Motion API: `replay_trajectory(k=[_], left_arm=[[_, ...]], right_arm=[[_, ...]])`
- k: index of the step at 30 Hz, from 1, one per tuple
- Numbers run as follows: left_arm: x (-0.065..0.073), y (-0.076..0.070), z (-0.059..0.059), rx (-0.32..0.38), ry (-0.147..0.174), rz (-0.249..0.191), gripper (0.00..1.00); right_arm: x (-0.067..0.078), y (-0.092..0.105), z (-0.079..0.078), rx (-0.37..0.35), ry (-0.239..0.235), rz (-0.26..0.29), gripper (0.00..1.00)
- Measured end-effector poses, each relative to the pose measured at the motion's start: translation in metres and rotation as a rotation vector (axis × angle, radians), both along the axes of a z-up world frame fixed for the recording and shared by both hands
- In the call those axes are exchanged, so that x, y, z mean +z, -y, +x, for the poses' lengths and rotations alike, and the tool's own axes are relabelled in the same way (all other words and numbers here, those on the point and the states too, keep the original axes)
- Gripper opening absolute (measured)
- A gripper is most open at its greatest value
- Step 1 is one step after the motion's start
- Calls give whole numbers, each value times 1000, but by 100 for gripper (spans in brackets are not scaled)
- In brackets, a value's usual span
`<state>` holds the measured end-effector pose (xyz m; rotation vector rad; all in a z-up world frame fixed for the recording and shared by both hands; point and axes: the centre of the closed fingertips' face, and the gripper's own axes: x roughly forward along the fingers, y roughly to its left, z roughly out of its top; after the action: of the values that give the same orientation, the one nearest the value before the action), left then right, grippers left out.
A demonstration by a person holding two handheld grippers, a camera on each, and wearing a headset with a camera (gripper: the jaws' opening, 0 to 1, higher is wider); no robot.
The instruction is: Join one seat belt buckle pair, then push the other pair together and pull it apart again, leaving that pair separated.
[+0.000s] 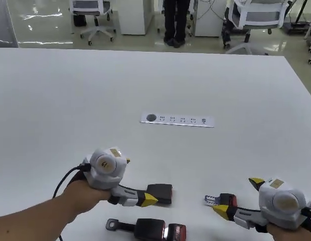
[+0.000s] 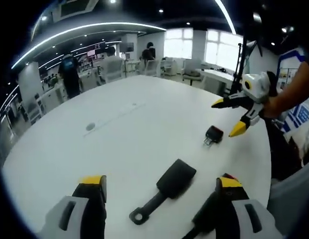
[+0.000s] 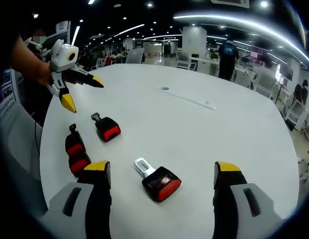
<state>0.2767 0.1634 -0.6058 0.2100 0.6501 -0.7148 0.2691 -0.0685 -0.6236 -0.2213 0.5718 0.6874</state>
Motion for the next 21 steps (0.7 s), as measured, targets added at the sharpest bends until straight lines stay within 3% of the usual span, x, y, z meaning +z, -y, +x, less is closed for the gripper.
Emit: replay_trajectory(k=[2,4,8,21], left_arm=[[7,-6,1,48,22,-23,100],[16,-12,-3,88,18,-43,100],[19,-24,-14,145,13,-69,100],[38,-57,-58,240,49,-115,100]], right_arm=[[2,0,-1,-11,14,-4,87],[4,-4,-1,-19,20,10,89],[9,-10,-8,-29,32,30,89],[25,-16,-26,-63,70,71,91]])
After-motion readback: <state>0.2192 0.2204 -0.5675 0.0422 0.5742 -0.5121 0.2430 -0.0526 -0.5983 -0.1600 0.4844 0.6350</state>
